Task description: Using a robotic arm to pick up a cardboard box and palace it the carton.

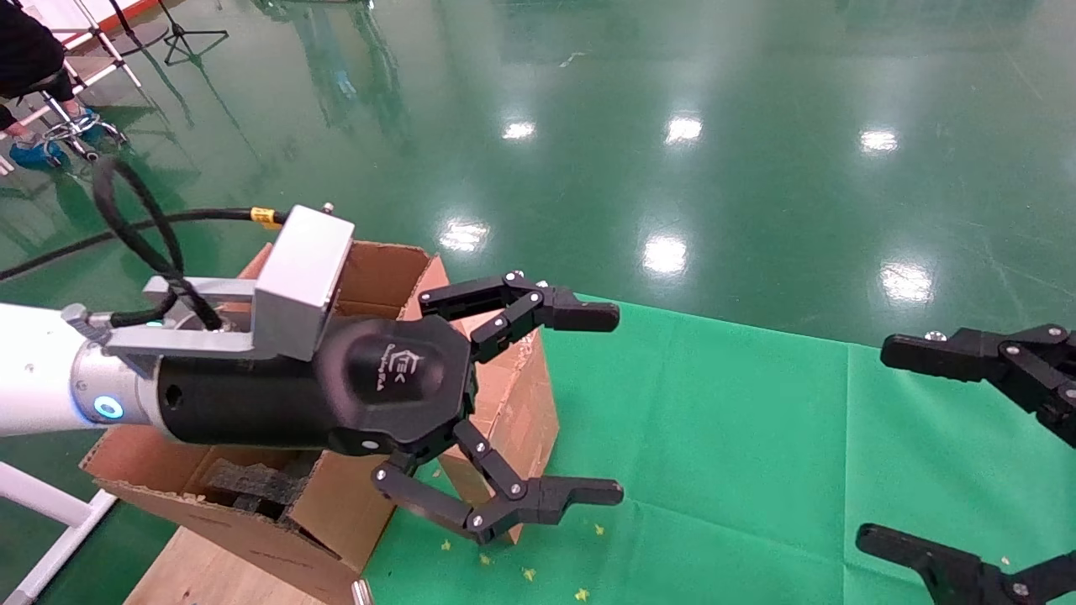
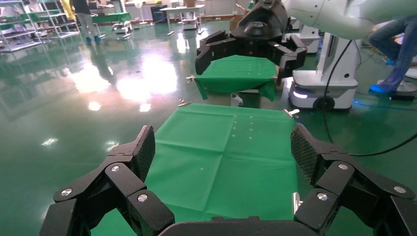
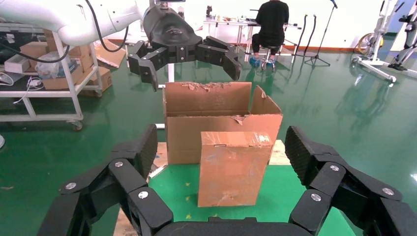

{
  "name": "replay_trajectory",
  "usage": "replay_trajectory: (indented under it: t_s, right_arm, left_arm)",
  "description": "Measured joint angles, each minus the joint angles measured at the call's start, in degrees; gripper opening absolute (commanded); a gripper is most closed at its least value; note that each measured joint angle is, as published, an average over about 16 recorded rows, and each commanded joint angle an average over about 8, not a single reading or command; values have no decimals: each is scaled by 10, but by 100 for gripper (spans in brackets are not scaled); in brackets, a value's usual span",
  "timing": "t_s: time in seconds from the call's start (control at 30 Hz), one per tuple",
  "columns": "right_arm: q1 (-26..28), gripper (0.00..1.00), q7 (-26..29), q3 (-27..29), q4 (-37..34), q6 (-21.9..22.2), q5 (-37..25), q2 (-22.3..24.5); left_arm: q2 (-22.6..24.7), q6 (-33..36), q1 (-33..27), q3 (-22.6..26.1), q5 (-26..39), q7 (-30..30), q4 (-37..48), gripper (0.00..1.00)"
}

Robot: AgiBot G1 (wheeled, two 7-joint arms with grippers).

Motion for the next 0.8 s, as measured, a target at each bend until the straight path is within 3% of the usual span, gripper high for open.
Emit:
replay_trajectory:
  t_s: [0.27, 0.63, 0.8]
  right_arm:
    - [0, 0, 0, 0, 0, 0, 0, 0]
    - [0, 0, 0, 0, 0, 0, 0, 0]
    - [0, 0, 0, 0, 0, 0, 0, 0]
  left_arm:
    - [-5, -16, -52, 32, 68, -70, -3, 100]
    - [-13, -26, -173, 110, 252, -251, -21, 100]
    - [-12, -21, -213, 135, 315, -305, -30, 100]
